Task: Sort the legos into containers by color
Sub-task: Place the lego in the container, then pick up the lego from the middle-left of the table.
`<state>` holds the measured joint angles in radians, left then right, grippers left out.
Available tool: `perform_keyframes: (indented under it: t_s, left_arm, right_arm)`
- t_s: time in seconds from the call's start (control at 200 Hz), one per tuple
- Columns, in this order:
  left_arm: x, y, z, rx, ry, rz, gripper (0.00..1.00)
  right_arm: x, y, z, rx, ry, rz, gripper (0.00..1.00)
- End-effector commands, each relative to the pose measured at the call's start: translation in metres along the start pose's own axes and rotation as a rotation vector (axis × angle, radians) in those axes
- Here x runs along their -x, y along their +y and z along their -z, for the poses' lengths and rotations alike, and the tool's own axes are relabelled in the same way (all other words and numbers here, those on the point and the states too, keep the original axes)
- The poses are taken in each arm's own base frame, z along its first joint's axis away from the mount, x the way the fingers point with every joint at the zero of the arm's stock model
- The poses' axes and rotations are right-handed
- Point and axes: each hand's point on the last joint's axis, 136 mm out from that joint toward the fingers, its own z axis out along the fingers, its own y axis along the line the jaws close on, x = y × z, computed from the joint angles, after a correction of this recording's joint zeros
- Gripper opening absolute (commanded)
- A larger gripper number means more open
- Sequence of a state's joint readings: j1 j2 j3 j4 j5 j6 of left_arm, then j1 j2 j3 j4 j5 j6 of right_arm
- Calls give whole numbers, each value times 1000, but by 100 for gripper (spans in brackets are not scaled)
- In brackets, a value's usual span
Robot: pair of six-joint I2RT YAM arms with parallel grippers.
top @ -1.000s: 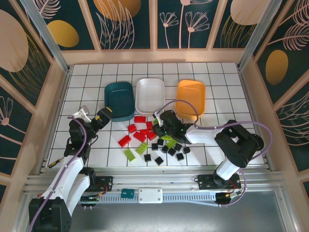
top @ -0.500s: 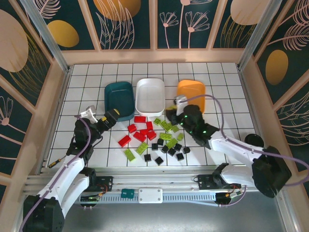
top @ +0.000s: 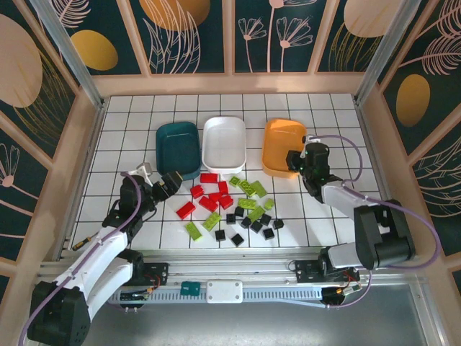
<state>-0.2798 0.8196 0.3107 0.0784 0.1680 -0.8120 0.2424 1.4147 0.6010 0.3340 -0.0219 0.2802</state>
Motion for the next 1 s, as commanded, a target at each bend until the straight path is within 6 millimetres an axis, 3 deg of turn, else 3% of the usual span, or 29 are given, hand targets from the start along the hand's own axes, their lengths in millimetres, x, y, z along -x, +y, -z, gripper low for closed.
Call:
perform_keyframes:
  t_s: [0.0,0.185,0.521,0.751,0.991]
  left_arm:
    - [-8,16,3,93,3,-23,88]
    - [-21,33,1,215,16,-68,83]
    - [-74,43,-6,298,133,-209,80]
    - [-87,40,0,295,161,-278,84]
    - [-85,36,-11,348,161,-379,85]
  right_arm:
    - [31,15,-4,62,-75,-32,39]
    - [30,26,7,106,-93,-47,56]
    - [4,41,28,116,-86,-14,57]
    - [-4,41,29,116,-71,-10,58]
    - [-8,39,29,116,-73,-26,57]
